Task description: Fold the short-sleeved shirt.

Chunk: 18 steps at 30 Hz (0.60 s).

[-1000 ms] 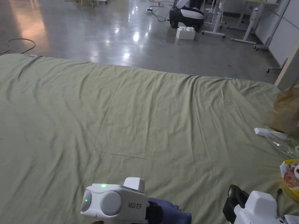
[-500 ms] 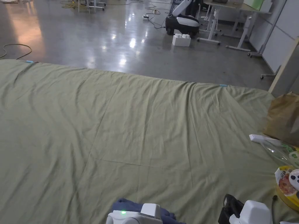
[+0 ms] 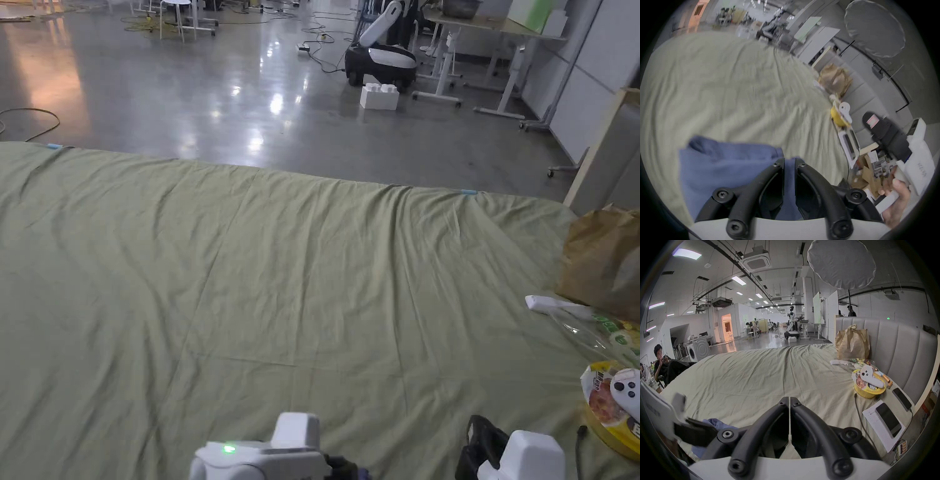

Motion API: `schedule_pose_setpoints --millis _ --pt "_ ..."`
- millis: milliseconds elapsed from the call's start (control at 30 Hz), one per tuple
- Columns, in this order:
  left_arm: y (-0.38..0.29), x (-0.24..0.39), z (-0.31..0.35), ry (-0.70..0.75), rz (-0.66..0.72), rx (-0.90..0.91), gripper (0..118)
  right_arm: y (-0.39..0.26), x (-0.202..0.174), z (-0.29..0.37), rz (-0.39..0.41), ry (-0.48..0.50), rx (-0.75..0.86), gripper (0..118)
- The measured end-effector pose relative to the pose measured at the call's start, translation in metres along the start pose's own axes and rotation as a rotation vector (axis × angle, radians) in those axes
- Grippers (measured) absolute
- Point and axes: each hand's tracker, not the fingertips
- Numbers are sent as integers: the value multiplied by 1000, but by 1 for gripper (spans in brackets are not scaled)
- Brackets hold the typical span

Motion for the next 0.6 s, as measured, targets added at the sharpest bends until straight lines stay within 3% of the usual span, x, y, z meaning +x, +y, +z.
schedule_pose_setpoints --millis 333,600 --pt "46 -48 135 385 -215 543 12 29 -23 -4 28 3 127 2" --pt "34 -68 177 673 -320 733 12 49 -45 5 76 -13 293 2"
